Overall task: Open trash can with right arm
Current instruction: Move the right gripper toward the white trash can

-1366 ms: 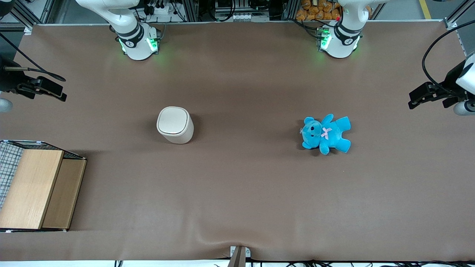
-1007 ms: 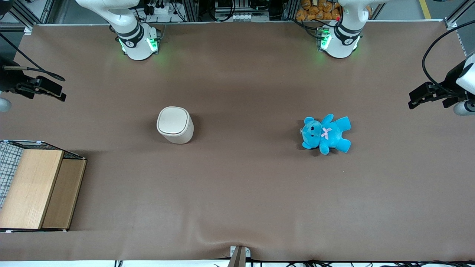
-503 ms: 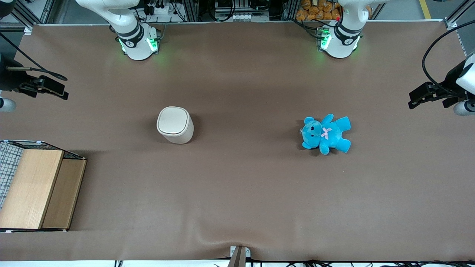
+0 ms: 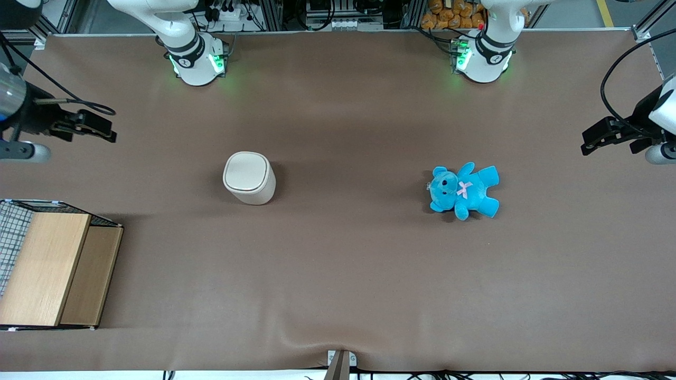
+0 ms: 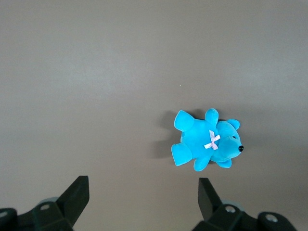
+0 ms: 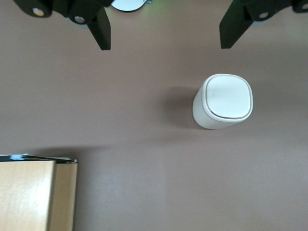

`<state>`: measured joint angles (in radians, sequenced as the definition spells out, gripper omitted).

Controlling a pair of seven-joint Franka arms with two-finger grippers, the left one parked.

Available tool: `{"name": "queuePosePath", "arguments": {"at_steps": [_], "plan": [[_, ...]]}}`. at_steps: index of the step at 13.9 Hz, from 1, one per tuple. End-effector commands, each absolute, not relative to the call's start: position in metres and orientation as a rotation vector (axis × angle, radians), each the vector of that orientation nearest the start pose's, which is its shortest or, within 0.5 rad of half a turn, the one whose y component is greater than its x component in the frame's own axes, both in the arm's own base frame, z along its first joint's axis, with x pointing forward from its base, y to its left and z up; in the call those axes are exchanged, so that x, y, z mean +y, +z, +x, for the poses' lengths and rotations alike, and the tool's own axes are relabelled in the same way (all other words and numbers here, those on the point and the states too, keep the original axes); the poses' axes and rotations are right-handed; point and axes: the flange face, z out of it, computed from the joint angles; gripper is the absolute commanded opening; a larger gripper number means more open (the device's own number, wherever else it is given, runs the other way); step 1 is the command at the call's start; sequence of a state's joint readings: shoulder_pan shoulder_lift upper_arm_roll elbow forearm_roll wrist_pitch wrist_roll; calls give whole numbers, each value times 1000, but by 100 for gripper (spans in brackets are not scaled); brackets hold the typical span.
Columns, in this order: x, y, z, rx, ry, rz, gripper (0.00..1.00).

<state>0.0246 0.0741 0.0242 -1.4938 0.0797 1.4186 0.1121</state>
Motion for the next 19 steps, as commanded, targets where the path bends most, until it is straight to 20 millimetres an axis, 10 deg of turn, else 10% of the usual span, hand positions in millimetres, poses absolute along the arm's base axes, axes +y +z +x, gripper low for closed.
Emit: {"name": "queuePosePath", "arguments": {"at_steps": [1,12,16,19], "plan": [[42,599,565,117,260,-3039,100],[132,524,571,275,320,-3024,99],[160,506,554,268,362,-3034,28],[177,488,533,232,378,-3034,16]]}}
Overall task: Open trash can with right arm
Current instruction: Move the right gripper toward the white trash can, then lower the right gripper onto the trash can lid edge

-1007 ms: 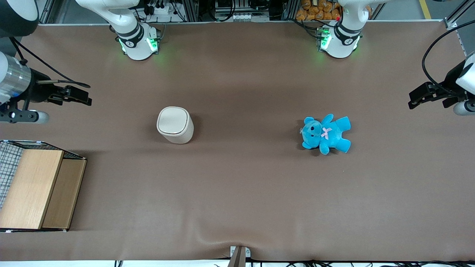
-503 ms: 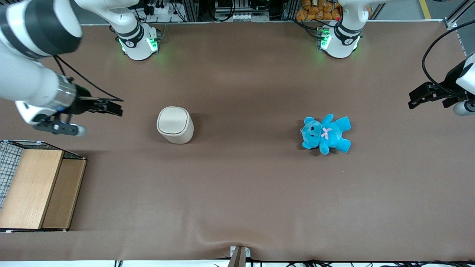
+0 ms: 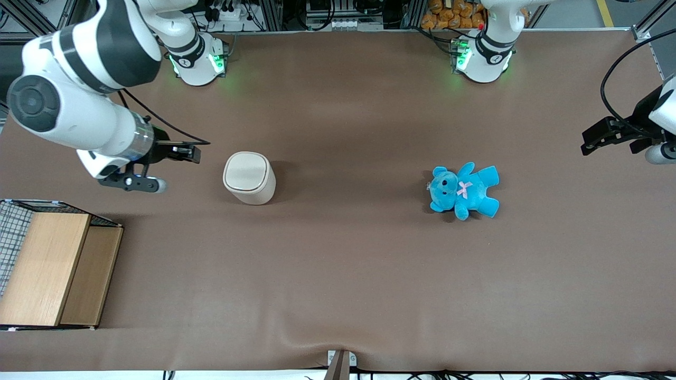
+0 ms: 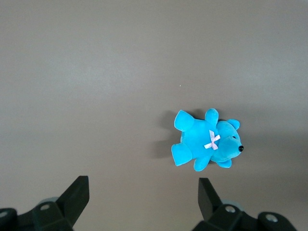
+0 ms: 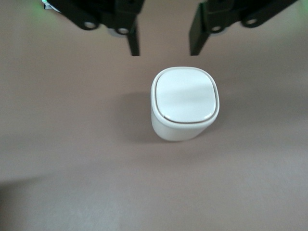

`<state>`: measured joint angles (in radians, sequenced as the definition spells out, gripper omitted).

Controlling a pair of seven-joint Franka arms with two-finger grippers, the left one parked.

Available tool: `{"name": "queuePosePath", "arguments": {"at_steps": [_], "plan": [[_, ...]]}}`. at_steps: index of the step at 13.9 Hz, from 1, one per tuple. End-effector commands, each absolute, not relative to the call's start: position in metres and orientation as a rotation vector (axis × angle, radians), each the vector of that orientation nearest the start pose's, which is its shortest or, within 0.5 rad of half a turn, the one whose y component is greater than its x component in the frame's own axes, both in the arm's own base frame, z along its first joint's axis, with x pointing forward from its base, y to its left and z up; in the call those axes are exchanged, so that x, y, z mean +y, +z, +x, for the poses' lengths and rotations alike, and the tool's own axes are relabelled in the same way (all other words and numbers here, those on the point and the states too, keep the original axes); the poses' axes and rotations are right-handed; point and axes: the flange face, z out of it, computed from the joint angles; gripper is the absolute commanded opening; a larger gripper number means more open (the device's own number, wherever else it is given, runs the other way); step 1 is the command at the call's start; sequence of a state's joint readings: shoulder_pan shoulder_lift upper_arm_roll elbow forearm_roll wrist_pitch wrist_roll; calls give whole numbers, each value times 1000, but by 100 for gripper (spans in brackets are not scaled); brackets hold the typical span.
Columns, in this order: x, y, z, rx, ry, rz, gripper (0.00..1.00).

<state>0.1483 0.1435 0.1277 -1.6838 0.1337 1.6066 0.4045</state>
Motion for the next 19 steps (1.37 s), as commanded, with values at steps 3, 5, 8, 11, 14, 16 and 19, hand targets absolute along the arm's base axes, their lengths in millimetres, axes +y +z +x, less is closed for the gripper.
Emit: {"name": "queuePosePath", "arguments": {"at_steps": [3,5,8,11,14,16,19], "plan": [[180,464,518,249,401,-3020,5],[193,456,509,213,401,-3028,0],[209,419,495,240,325,-3032,0],[202,381,489,245,229,-3032,0],[196,372,490,199,209,-3039,0],[196,371,490,188,185,-3048,0],[193,365,490,189,165,-3054,0]]}}
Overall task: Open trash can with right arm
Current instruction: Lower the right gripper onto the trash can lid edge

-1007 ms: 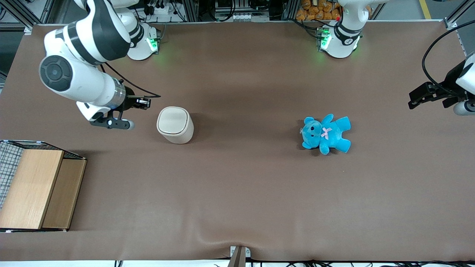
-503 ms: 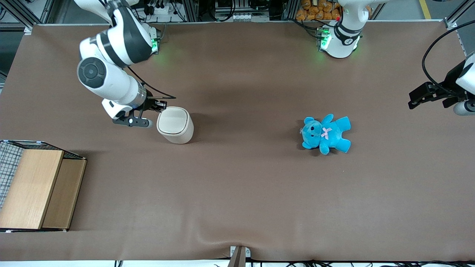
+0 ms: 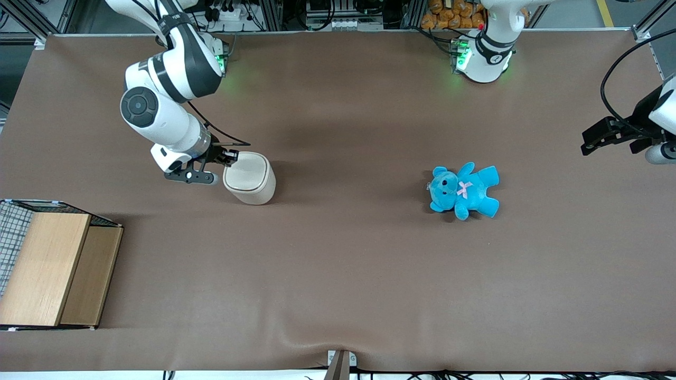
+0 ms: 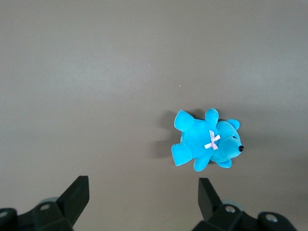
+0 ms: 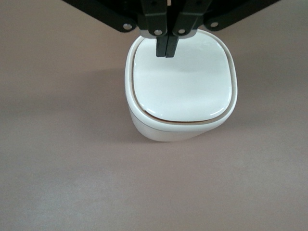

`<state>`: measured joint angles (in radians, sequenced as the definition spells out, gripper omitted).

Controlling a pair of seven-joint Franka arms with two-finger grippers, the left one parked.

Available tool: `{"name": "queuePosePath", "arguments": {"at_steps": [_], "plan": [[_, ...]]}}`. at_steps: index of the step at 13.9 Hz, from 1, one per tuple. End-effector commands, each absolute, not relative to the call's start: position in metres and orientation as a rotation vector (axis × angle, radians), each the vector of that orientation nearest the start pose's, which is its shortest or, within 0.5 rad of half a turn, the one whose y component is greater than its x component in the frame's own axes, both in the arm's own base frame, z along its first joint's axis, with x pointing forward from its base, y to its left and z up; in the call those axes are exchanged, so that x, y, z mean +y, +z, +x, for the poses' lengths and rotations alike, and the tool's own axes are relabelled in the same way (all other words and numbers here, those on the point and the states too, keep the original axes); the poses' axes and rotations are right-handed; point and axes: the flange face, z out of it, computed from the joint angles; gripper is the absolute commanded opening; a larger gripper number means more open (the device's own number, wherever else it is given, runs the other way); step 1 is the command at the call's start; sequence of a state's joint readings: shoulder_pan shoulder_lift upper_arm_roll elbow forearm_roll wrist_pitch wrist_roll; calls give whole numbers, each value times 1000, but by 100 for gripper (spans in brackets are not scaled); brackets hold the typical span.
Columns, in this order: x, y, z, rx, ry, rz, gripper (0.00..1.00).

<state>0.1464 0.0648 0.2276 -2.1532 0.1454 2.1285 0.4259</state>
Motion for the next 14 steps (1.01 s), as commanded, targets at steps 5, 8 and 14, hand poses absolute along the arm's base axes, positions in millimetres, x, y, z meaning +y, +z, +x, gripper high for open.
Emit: {"name": "queuePosePath", "arguments": {"at_steps": [5,8,14], "plan": [[190,359,493,161,136,-3082,0],[189,344,492,165,114,-3077,0],[189,332,495,167,117,-3074,0]]}}
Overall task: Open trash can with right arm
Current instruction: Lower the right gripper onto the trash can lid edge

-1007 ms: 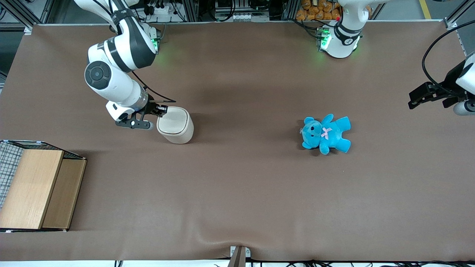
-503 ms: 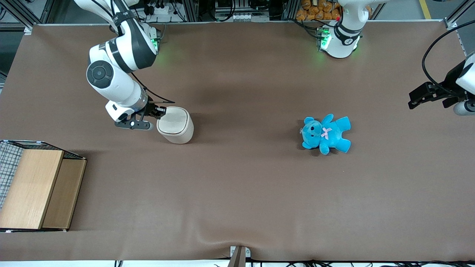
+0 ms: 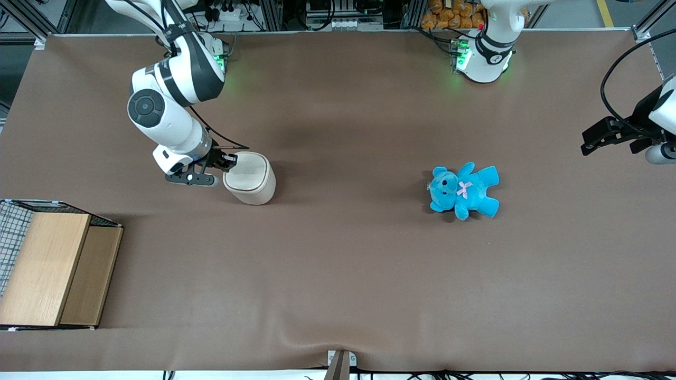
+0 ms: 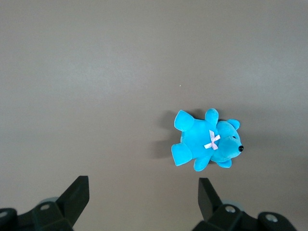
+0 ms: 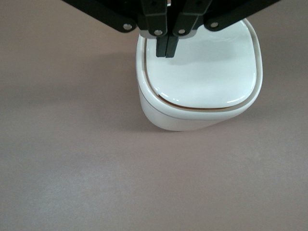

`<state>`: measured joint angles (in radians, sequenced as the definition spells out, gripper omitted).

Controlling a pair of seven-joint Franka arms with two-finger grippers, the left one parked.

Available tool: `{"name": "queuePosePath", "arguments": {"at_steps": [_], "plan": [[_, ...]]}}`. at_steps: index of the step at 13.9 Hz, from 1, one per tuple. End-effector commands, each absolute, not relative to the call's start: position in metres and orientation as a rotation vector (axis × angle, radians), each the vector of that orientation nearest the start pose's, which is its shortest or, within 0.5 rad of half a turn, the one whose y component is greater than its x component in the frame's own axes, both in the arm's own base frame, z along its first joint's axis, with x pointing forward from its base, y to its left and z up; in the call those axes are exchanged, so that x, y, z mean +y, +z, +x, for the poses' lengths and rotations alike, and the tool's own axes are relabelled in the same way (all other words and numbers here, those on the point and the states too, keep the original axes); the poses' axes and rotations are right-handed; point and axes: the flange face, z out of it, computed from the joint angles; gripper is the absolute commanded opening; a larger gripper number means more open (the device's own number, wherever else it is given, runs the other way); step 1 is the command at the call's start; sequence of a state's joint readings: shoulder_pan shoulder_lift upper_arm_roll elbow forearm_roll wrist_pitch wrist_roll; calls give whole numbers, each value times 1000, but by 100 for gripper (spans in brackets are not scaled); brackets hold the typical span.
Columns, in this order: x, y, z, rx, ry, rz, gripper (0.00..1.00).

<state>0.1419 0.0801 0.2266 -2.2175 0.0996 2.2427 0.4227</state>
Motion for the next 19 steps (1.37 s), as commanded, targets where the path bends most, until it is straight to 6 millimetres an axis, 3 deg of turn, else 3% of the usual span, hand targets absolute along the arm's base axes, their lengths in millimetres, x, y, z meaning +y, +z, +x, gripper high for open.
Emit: {"name": "queuePosePath", "arguments": {"at_steps": [1,19], "plan": [[189,332,495,165,117,-3074,0],[190,301,493,163,107,-3071,0]]}}
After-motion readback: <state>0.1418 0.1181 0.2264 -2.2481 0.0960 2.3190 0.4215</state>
